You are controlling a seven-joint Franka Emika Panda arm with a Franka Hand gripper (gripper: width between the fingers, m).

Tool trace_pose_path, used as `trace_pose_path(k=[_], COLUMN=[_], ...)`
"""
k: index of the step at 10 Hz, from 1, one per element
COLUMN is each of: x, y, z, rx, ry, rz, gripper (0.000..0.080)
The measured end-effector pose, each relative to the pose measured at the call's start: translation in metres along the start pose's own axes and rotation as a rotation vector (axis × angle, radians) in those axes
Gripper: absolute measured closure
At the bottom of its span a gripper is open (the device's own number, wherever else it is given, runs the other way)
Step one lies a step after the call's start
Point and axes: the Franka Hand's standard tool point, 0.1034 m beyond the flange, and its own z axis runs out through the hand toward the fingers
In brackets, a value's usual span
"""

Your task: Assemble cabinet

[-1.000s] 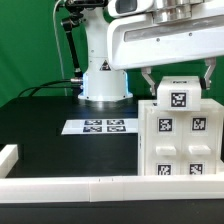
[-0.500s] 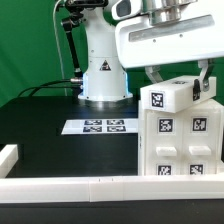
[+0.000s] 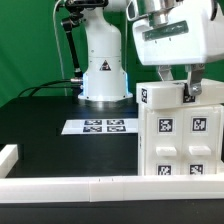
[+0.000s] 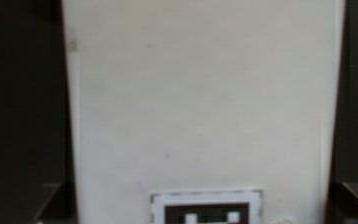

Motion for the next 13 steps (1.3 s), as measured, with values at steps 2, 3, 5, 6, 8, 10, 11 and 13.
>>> trace_pose_path(k=[2, 3, 5, 6, 8, 10, 11, 13], x=[-0.0005, -0.0007, -0.0006, -0.0007, -0.0002, -0.0011, -0.0019, -0.0008], y=[-0.0005, -0.0008, -0.0020, -0.0031, -0.0039, -0.0043, -0.0043, -0.0061], z=[0.0003, 0.0005, 0.0003, 0.0001, 0.0000, 0.0002, 0.0004, -0.0037], rx=[0.004, 0.005, 0.011, 0.017, 0.022, 0.024, 0.024, 0.031], ry=[-0.008, -0.009, -0.012, -0.018, -0.029, -0.036, -0.036, -0.039], rz=[0.136, 0.186, 0.284, 0.346, 0.411, 0.459, 0.451, 0.408], gripper=[0.0236, 0.0236, 0.0236, 0.0236, 0.0236, 0.0236, 0.0134, 0.0012])
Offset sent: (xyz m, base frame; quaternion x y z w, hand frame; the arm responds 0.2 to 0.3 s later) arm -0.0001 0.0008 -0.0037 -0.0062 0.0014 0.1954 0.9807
